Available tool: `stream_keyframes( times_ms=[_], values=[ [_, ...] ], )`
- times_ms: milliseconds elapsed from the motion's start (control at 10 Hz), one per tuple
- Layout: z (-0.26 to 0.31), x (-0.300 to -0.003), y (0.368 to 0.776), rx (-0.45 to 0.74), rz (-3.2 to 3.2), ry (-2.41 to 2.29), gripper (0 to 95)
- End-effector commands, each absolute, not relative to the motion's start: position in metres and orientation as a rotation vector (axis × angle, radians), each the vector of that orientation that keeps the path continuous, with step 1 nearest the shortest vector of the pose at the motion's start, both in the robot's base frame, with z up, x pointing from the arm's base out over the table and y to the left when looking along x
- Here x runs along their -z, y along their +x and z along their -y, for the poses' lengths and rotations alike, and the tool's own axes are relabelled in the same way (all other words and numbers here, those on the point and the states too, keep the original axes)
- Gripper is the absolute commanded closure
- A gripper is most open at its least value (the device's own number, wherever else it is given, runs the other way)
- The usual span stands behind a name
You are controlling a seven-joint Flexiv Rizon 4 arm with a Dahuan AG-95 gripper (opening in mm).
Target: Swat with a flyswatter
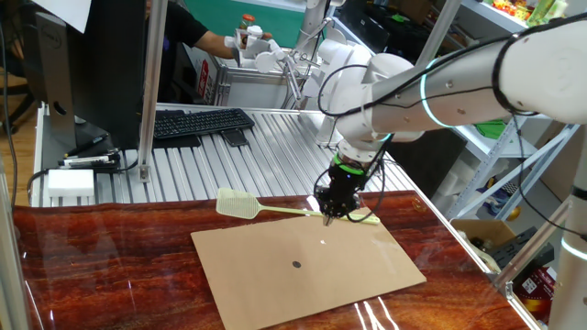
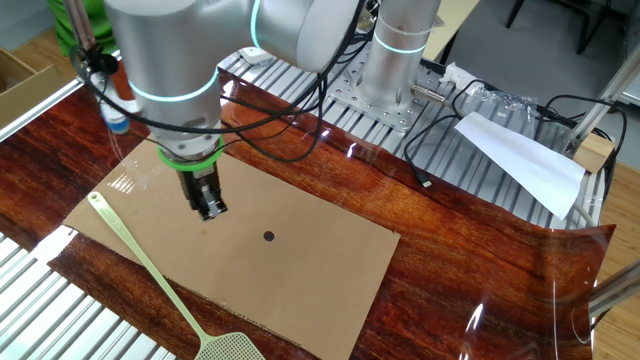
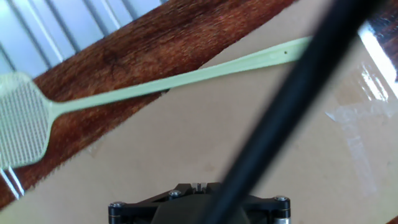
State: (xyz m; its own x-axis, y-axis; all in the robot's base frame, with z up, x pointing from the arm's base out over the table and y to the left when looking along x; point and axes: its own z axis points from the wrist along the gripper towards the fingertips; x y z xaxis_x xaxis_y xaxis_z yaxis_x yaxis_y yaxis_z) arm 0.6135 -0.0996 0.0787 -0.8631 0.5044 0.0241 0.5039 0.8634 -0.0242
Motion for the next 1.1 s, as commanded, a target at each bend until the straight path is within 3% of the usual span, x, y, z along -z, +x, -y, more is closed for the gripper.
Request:
stream_keyframes(
  times_ms=[100, 1100],
  values=[
    [0.105, -0.077, 0.634, -0.052, 2.998, -0.829, 95.0],
    [0.159, -0.062, 0.695, -0.065, 2.917, -1.113, 95.0]
  ],
)
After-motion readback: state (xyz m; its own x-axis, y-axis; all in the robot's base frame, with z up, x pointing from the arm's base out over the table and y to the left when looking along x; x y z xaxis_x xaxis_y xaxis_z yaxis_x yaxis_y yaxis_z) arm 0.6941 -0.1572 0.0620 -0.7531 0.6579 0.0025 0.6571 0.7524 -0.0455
